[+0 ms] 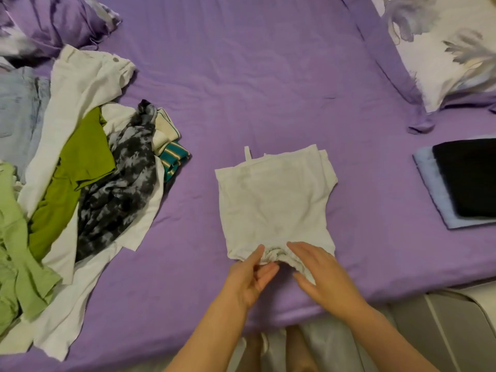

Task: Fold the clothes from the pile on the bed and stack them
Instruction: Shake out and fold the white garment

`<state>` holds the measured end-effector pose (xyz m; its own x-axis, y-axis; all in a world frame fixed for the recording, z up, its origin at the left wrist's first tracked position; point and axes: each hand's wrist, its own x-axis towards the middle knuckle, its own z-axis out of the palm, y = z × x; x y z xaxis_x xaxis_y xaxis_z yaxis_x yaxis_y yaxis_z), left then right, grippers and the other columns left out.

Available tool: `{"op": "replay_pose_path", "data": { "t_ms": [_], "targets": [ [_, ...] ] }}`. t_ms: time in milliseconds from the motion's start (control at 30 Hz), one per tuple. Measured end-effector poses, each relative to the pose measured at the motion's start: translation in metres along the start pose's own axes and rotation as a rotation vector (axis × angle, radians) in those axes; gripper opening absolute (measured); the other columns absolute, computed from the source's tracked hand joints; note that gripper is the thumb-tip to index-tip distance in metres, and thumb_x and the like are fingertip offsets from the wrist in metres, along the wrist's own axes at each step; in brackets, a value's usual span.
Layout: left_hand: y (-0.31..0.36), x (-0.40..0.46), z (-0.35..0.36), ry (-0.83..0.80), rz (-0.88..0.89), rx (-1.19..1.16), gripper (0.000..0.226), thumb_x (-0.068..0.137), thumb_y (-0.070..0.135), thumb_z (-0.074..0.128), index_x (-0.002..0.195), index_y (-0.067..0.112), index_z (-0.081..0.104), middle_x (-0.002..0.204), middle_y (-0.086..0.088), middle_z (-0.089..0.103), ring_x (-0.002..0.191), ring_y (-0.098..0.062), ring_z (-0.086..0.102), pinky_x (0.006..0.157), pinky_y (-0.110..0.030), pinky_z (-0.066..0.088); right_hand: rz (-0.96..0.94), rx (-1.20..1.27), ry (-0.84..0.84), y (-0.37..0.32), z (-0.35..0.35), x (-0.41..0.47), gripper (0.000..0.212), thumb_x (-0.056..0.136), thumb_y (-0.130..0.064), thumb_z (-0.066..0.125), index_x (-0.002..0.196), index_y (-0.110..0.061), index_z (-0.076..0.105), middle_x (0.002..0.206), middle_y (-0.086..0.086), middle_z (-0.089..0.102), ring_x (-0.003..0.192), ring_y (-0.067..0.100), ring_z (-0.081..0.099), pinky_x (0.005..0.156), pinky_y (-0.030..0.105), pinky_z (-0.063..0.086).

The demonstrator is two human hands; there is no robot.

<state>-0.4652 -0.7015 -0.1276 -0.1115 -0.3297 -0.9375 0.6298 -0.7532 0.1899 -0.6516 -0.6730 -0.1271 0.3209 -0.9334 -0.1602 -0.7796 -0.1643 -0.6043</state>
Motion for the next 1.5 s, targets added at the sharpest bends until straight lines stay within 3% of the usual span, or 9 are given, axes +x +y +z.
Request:
{"op": "replay_pose_path", "data": {
  "t_ms": [233,400,600,700,767,1033,1200,1300,1500],
  "targets": [
    [0.045,0.001,0.017,0.114,0.334,0.472,0.046,0.085,0.024,0.072,0.122,0.011,0.049,0.084,-0.005,0.059,0.065,-0.014,0.059,0.052,-0.021,0.049,0.175,0.184,-0.157,0.02,-0.038,0.084,0.031,0.093,-0.027,0.061,0.122,-0.017,0.064,0.116,-0.01,0.064,0.111,0.011,0.058,0.082,0.003,0.033],
    [0.068,0.022,0.034,0.051,0.676,1.06,0.057,0.074,0.038,0.079,0.124,0.022,0.057,0.121,0.008,0.054,0.11,-0.009,0.051,0.097,-0.028,0.044,0.161,0.276,-0.32,0.026,-0.054,0.135,0.015,0.088,-0.029,0.067,0.103,-0.028,0.069,0.091,-0.024,0.063,0.089,-0.001,0.059,0.074,0.003,0.039],
    [0.078,0.054,0.052,0.101,0.646,1.042,0.03,0.084,0.035,0.07,0.094,0.007,0.064,0.091,-0.005,0.069,0.082,-0.02,0.062,0.075,-0.034,0.051,0.33,0.584,-0.299,0.045,-0.062,0.159,0.012,0.083,-0.037,0.069,0.095,-0.037,0.067,0.091,-0.019,0.068,0.087,-0.008,0.06,0.071,0.005,0.043],
    [0.085,0.071,0.051,0.144,0.631,0.93,0.023,0.088,0.033,0.066,0.077,0.015,0.058,0.074,0.005,0.062,0.069,-0.012,0.057,0.059,-0.02,0.044,0.39,0.674,-0.379,0.065,-0.064,0.152,0.065,0.066,-0.051,0.074,0.125,-0.049,0.045,0.117,-0.025,0.048,0.107,-0.013,0.045,0.087,0.005,0.038],
    [0.091,0.08,0.051,0.174,0.623,0.882,0.025,0.09,0.033,0.063,0.073,0.016,0.054,0.071,0.007,0.057,0.067,-0.009,0.052,0.06,-0.019,0.041,0.385,0.59,-0.44,0.076,-0.054,0.148,0.09,0.069,-0.04,0.081,0.139,-0.047,0.026,0.122,-0.024,0.041,0.114,-0.009,0.04,0.1,0.015,0.033],
    [0.118,0.11,0.083,0.277,0.785,0.893,0.017,0.091,0.042,0.06,0.085,0.026,0.055,0.066,0.022,0.054,0.06,0.004,0.048,0.057,-0.01,0.036,0.476,0.442,0.101,0.087,-0.03,0.2,0.023,0.098,-0.024,0.052,0.118,-0.015,0.058,0.097,-0.015,0.057,0.09,0.006,0.054,0.068,0.002,0.037],
    [0.115,0.118,0.089,0.663,1.165,1.447,0.037,0.089,0.021,0.06,0.125,0.013,0.056,0.12,-0.004,0.061,0.108,-0.027,0.06,0.09,-0.04,0.047,0.406,0.117,0.226,0.078,-0.014,0.222,0.038,0.097,-0.017,0.051,0.134,-0.009,0.049,0.134,0.007,0.052,0.118,0.022,0.049,0.096,0.028,0.037],
    [0.088,0.124,0.076,0.521,1.464,1.776,0.036,0.091,0.026,0.044,0.117,0.017,0.068,0.127,-0.009,0.062,0.119,-0.033,0.058,0.104,-0.052,0.039,0.182,-0.142,0.173,0.067,0.005,0.205,0.041,0.095,-0.02,0.051,0.134,-0.012,0.053,0.143,0.012,0.047,0.132,0.031,0.044,0.107,0.041,0.03],
    [0.079,0.153,0.045,0.44,1.237,2.091,0.056,0.097,0.051,0.027,0.144,0.025,0.043,0.154,-0.006,0.03,0.141,-0.036,0.027,0.108,-0.057,0.018,0.076,-0.469,-0.106,0.1,0.035,0.184,0.061,0.099,-0.054,0.009,0.143,-0.027,0.041,0.152,0.01,0.035,0.141,0.032,0.028,0.111,0.057,0.018]
  ]
}}
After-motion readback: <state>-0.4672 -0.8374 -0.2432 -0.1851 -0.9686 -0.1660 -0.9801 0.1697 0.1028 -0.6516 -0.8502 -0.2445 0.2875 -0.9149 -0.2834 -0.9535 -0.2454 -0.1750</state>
